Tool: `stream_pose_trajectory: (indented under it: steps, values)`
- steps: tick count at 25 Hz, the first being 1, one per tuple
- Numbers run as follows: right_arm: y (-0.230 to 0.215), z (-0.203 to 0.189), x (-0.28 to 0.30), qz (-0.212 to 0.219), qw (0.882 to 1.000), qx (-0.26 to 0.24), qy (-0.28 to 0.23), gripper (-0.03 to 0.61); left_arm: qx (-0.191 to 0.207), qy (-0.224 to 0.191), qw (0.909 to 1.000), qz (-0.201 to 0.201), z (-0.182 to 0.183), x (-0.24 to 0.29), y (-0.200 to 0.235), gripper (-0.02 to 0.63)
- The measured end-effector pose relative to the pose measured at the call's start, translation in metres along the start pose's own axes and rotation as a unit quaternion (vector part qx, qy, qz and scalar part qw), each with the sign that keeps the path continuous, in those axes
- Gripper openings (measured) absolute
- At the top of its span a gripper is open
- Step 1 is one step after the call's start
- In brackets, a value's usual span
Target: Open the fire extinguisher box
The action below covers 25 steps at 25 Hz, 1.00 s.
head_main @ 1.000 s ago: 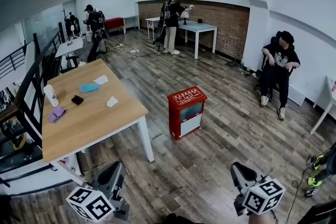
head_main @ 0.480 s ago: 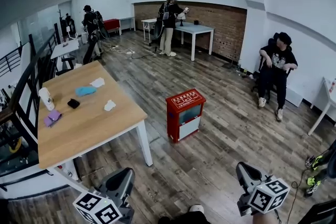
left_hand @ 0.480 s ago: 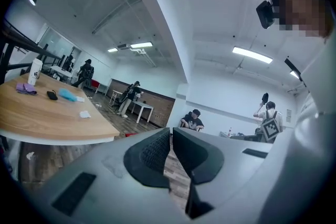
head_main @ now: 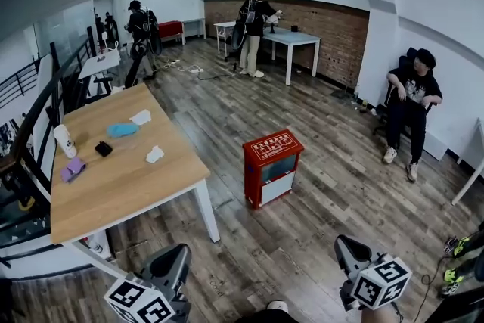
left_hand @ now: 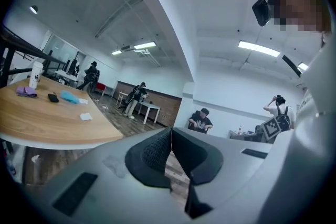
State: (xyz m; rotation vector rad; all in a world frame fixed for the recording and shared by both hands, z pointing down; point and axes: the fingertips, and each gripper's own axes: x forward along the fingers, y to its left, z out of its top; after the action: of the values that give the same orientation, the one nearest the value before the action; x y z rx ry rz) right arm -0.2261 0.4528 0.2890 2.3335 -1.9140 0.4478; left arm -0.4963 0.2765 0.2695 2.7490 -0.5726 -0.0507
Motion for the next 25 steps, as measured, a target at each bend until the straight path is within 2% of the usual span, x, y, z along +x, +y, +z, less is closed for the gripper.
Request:
stream_pose_trajectory:
  steps: [4, 18, 25]
  values:
    - [-0.028, 0.005, 0.022, 0.005, 0.999, -0.035, 0.021, 0.014, -0.014, 0.005, 0.9998, 0.013, -0.003, 0.033, -0.005, 0.010]
    - [-0.138, 0.028, 0.079, 0.050, 0.999, -0.011, 0.012, 0.014, 0.008, -0.001, 0.9990, 0.045, 0.002, 0.145, -0.031, 0.011]
    - [-0.172, 0.027, 0.095, 0.060, 0.998, 0.007, 0.008, 0.014, 0.025, 0.003, 0.9982, 0.055, 0.004, 0.175, -0.039, 0.011]
